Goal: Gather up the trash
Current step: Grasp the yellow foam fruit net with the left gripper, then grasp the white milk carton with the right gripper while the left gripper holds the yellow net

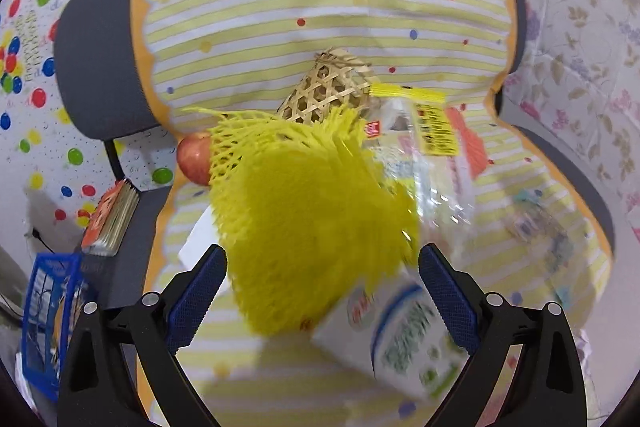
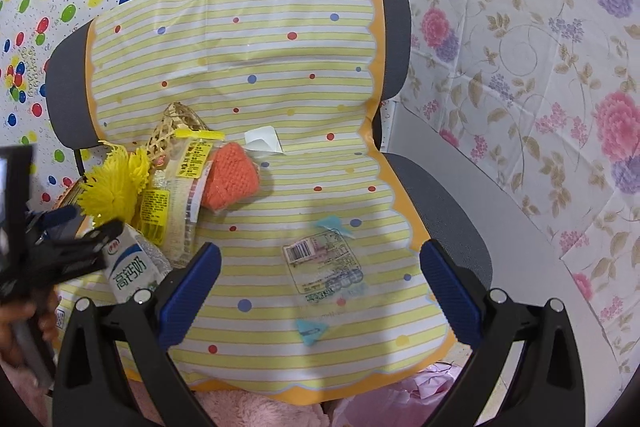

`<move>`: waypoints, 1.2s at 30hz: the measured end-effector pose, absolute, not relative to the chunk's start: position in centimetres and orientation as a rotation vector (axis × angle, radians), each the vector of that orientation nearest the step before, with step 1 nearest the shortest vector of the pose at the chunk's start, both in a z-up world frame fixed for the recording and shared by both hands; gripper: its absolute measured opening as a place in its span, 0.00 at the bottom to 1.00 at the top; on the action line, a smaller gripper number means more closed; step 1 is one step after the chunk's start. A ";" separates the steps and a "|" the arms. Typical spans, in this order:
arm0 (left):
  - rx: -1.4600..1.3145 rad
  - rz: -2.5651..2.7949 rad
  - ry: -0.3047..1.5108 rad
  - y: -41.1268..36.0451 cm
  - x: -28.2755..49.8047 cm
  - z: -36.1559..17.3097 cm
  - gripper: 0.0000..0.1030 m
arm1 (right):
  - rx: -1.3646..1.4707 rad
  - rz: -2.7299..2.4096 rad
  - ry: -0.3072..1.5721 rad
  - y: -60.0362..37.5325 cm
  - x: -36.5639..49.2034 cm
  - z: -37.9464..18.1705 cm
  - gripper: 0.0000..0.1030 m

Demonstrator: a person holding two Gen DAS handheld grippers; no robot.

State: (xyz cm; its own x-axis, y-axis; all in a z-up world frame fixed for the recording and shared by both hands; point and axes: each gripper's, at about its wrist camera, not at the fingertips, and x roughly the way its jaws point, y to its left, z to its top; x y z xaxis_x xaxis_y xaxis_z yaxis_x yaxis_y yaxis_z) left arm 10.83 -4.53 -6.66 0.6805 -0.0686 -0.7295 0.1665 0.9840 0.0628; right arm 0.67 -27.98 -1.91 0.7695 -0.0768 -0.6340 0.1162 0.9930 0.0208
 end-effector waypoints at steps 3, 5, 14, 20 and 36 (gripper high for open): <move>0.136 -0.106 0.847 -4.7 13.0 -7.6 0.90 | 0.069 -0.103 0.692 -28.4 0.6 -2.3 0.94; 0.158 -0.084 0.849 -4.7 14.0 -7.9 0.89 | 0.069 -0.098 0.694 -28.4 0.7 -2.5 0.94; 0.105 -0.080 0.823 -1.7 15.2 -7.1 0.21 | 0.079 -0.055 0.658 -27.6 0.9 -2.4 0.94; 0.044 -0.096 0.668 2.4 10.5 -1.4 0.18 | 0.129 0.100 0.632 -25.9 1.4 -2.1 0.94; -0.039 -0.160 0.667 6.4 0.6 -2.2 0.18 | -0.167 0.510 0.708 -15.0 1.3 -8.7 0.80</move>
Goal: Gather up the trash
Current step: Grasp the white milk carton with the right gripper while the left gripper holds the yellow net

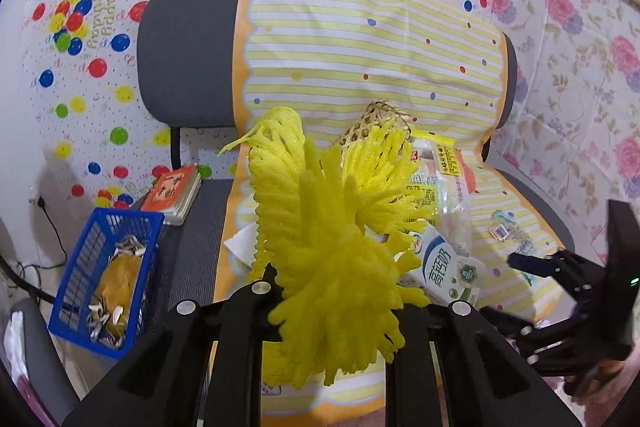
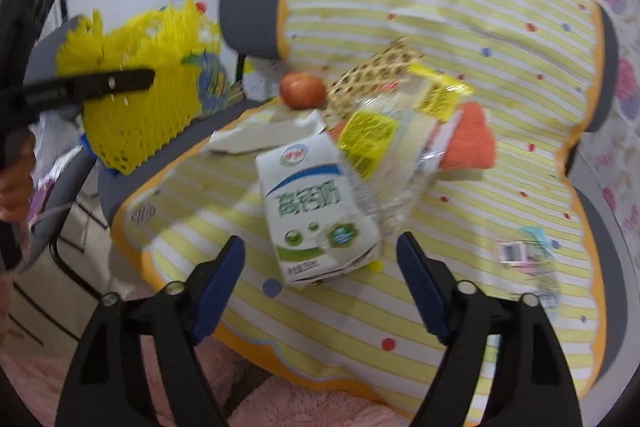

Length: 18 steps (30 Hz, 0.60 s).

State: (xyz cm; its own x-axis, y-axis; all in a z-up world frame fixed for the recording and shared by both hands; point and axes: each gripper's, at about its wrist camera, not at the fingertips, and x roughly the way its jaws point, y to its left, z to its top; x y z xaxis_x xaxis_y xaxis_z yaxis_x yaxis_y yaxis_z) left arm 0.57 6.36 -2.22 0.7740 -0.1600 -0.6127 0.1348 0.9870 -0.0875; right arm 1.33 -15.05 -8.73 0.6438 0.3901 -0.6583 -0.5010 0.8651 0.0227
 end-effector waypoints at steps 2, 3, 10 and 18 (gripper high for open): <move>-0.043 -0.157 0.672 6.4 0.5 -2.5 0.18 | -0.203 0.502 0.712 -14.4 1.8 -9.5 0.82; -0.044 -0.155 0.677 6.4 0.6 -2.8 0.18 | -0.225 0.500 0.716 -14.1 2.1 -10.0 0.82; -0.050 -0.160 0.695 6.1 0.6 -3.5 0.18 | -0.291 0.497 0.743 -12.8 4.4 -11.9 0.72; -0.020 -0.222 0.651 4.0 -0.8 -2.4 0.18 | -0.132 0.456 0.679 -15.8 1.2 -7.6 0.69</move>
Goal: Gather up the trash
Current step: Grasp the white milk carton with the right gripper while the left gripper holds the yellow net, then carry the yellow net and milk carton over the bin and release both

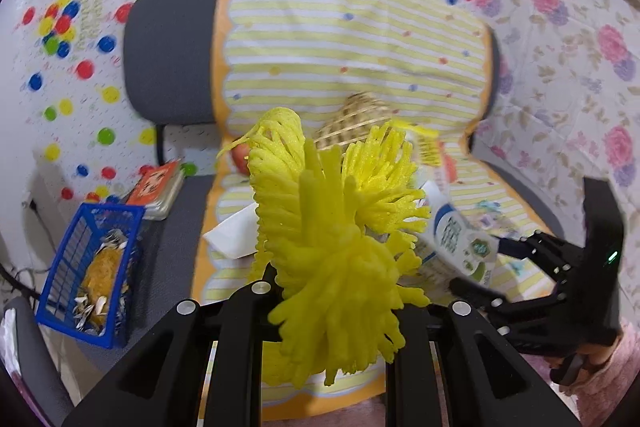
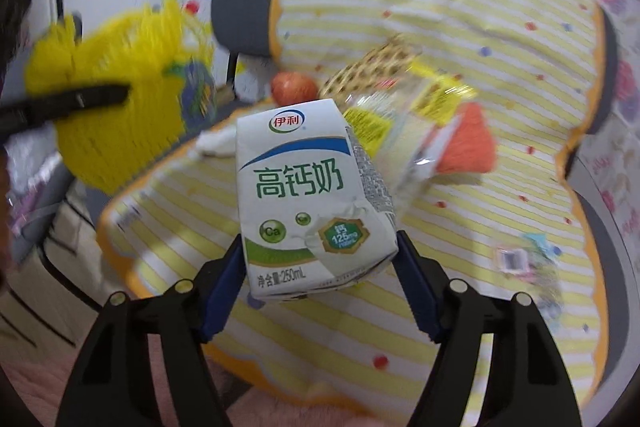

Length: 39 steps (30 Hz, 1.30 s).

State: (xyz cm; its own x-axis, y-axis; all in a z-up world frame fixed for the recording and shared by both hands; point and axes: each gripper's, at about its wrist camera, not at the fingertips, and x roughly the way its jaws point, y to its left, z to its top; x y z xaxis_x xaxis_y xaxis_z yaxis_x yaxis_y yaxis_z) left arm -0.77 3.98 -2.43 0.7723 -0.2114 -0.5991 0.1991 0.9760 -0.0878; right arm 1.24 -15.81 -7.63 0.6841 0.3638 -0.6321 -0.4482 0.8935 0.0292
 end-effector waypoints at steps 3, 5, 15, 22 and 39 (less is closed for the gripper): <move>-0.001 -0.302 0.614 1.8 -1.9 -1.5 0.18 | -0.092 0.395 0.637 -18.1 -1.9 -4.9 0.69; 0.007 -0.387 0.590 -0.3 -3.0 -0.9 0.18 | -0.080 0.320 0.611 -20.1 -4.6 -3.3 0.69; 0.123 -0.814 0.555 -12.0 -8.5 -2.1 0.18 | -0.001 -0.116 0.643 -30.0 -15.0 -3.1 0.69; 0.223 -1.085 0.629 -20.9 -12.3 -6.4 0.18 | 0.117 -0.345 0.720 -35.4 -21.1 -5.8 0.69; 0.375 -1.088 0.873 -30.1 -10.6 -16.5 0.67 | 0.303 -0.406 0.856 -40.8 -20.6 -15.4 0.75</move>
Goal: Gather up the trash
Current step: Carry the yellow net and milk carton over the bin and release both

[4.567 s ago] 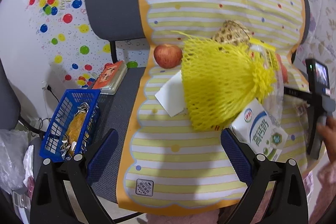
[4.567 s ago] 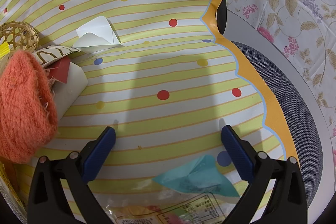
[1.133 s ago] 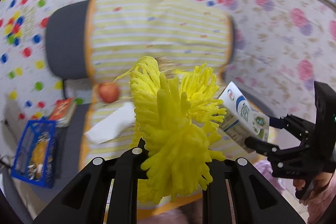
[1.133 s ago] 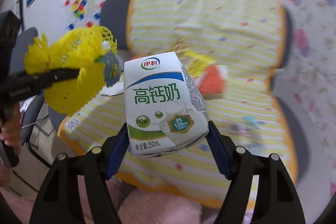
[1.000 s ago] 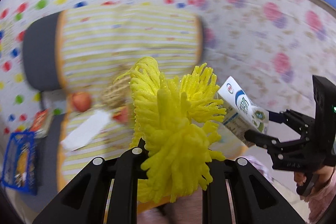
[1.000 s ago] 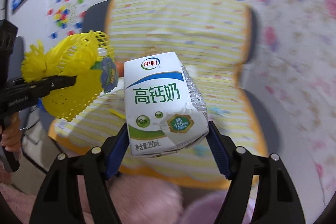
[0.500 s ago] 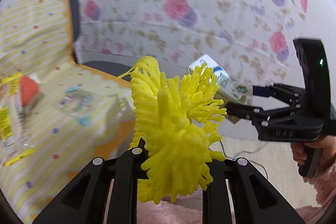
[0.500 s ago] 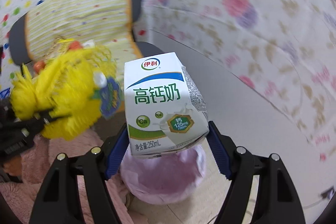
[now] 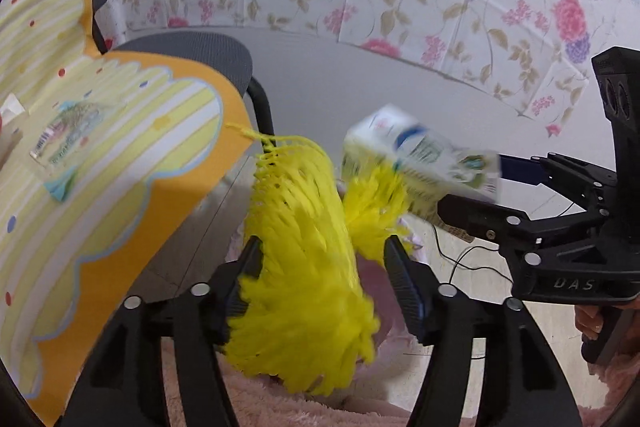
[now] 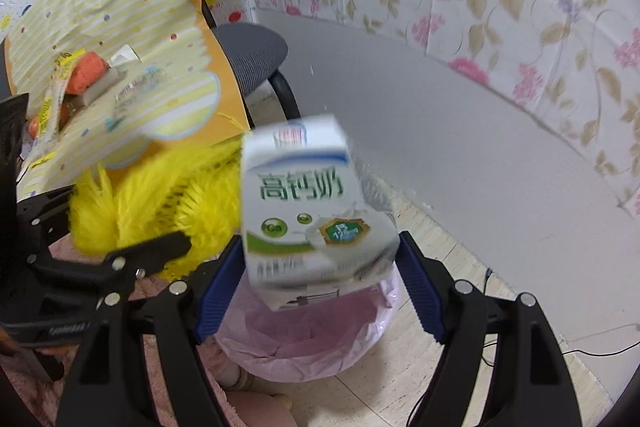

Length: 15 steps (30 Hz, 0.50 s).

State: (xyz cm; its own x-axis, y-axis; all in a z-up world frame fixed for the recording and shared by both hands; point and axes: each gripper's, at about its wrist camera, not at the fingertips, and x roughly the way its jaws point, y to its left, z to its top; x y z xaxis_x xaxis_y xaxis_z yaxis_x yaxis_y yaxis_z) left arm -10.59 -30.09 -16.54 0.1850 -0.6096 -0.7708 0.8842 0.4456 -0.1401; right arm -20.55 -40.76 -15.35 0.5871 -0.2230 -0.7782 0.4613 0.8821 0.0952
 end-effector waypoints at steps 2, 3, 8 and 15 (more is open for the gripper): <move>0.387 -1.074 0.875 -29.8 -10.4 -16.9 0.67 | 0.317 -0.400 0.859 -40.9 -20.3 -15.7 0.76; 0.387 -1.067 0.874 -29.6 -10.3 -16.9 0.67 | 0.316 -0.405 0.860 -40.9 -20.3 -15.7 0.77; 0.357 -1.040 0.856 -27.8 -9.8 -15.8 0.67 | 0.327 -0.424 0.838 -41.6 -20.4 -14.8 0.77; 0.315 -0.930 0.774 -23.8 -9.2 -12.6 0.67 | 0.297 -0.369 0.759 -39.8 -20.3 -11.2 0.76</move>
State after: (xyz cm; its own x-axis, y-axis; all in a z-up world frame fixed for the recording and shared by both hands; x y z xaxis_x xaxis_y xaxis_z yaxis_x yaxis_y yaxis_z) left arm -9.22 -23.78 -12.64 0.3587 -0.5988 -0.7161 0.8126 0.5778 -0.0762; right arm -20.33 -39.78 -11.19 0.6674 -0.2163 -0.7126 0.4269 0.8952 0.1280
